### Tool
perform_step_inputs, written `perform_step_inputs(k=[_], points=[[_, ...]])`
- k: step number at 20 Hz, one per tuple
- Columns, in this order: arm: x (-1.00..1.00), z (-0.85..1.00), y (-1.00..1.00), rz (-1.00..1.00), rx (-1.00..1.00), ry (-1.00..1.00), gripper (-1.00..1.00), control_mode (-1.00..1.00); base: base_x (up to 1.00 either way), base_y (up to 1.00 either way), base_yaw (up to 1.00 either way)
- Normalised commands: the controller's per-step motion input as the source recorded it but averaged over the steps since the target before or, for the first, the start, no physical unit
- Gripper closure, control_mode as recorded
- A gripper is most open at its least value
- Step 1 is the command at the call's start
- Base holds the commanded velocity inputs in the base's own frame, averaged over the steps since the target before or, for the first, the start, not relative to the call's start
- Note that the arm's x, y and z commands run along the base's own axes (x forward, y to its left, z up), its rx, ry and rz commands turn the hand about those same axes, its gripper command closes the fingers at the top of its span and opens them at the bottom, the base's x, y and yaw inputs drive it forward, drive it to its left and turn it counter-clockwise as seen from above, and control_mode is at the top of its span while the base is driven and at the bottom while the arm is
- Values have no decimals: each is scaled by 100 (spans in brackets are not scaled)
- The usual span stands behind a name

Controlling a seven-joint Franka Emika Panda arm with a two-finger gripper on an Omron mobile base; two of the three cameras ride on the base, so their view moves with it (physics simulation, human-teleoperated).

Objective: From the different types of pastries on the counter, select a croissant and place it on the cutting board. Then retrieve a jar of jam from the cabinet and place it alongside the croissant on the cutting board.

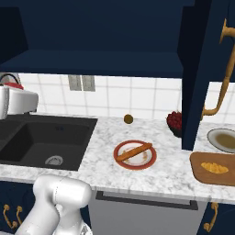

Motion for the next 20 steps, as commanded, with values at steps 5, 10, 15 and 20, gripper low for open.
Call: perform_step_inputs(k=[5,10,15,20], points=[[10,-39,11,14,-28,10,100,-100,0,0,0],[-9,-2,0,1,-5,2,100,-100,0,0,0],[-12,-1,0,0,0,0,100,100,-6,0,0],[0,0,0,0,0,0,100,100,-75,-18,0]])
